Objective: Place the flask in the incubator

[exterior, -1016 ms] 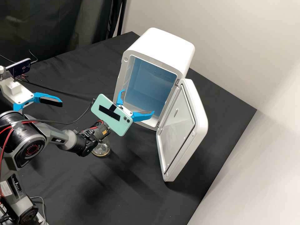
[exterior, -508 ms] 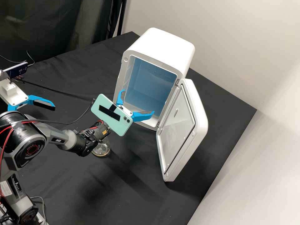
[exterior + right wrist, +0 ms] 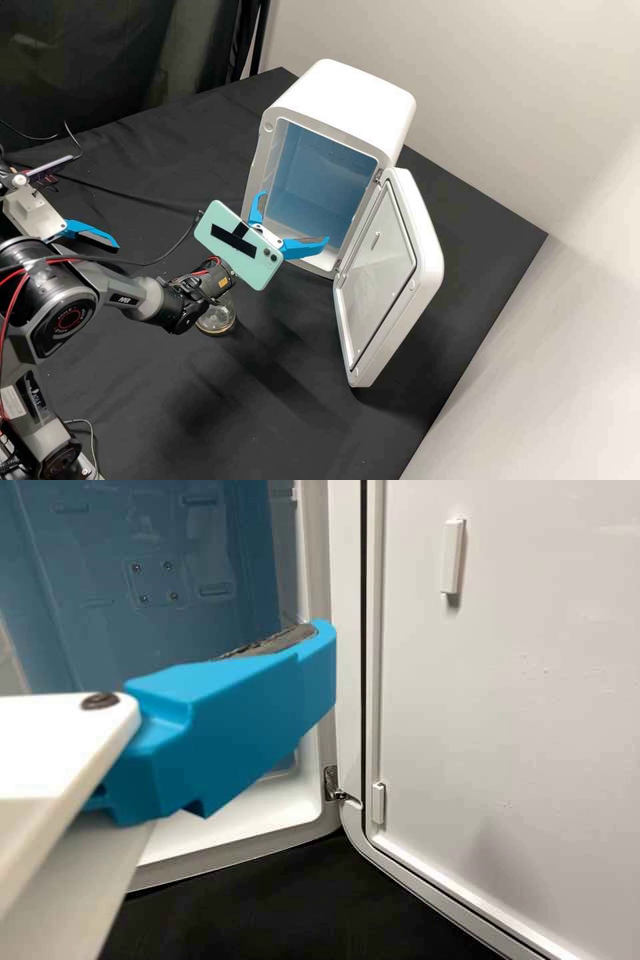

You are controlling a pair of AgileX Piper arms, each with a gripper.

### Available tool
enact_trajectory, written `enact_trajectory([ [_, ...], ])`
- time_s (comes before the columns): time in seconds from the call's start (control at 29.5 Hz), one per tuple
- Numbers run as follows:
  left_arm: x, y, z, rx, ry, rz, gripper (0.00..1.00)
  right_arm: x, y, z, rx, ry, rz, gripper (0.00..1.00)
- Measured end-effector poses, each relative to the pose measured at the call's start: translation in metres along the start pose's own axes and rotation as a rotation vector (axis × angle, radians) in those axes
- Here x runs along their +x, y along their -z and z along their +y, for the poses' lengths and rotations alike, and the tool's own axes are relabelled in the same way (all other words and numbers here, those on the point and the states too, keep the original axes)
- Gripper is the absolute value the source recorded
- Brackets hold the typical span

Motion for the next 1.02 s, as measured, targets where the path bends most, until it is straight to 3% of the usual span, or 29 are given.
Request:
enact_trajectory([
  [0.14,-0.001,0.009,-0.0004,-0.015,0.005,0.024,1.0,0.0,0.0,0.0,0.0,0.0,0.0,1.0],
  [0.2,-0.002,0.014,0.0,-0.043,0.001,0.047,1.0,0.0,0.0,0.0,0.0,0.0,0.0,1.0],
  [0.47,-0.006,0.028,0.0021,-0.072,-0.009,0.082,1.0,0.0,0.0,0.0,0.0,0.0,0.0,1.0],
  [0.58,-0.01,0.039,0.0067,-0.102,-0.038,0.121,1.0,0.0,0.0,0.0,0.0,0.0,0.0,1.0],
  [0.71,-0.018,0.048,0.0143,-0.123,-0.091,0.178,1.0,0.0,0.0,0.0,0.0,0.0,0.0,1.0],
  [0.81,-0.022,0.052,0.0186,-0.13,-0.117,0.187,1.0,0.0,0.0,0.0,0.0,0.0,0.0,1.0],
  [1.02,-0.032,0.053,0.029,-0.116,-0.171,0.177,1.0,0.0,0.0,0.0,0.0,0.0,0.0,1.0],
])
